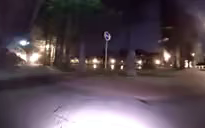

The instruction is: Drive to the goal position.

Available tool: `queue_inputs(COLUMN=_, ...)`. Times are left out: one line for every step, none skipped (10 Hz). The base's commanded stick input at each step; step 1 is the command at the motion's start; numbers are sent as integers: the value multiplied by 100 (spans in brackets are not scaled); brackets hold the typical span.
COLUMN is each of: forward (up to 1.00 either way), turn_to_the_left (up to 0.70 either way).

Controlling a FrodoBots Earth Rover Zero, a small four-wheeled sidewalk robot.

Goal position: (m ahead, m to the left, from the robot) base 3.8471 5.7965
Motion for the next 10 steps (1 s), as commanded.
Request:
queue_inputs(forward=49, turn_to_the_left=29)
queue_inputs(forward=46, turn_to_the_left=28)
queue_inputs(forward=36, turn_to_the_left=64)
queue_inputs(forward=14, turn_to_the_left=38)
queue_inputs(forward=2, turn_to_the_left=41)
queue_inputs(forward=0, turn_to_the_left=70)
queue_inputs(forward=0, turn_to_the_left=70)
queue_inputs(forward=0, turn_to_the_left=70)
queue_inputs(forward=0, turn_to_the_left=70)
queue_inputs(forward=0, turn_to_the_left=70)
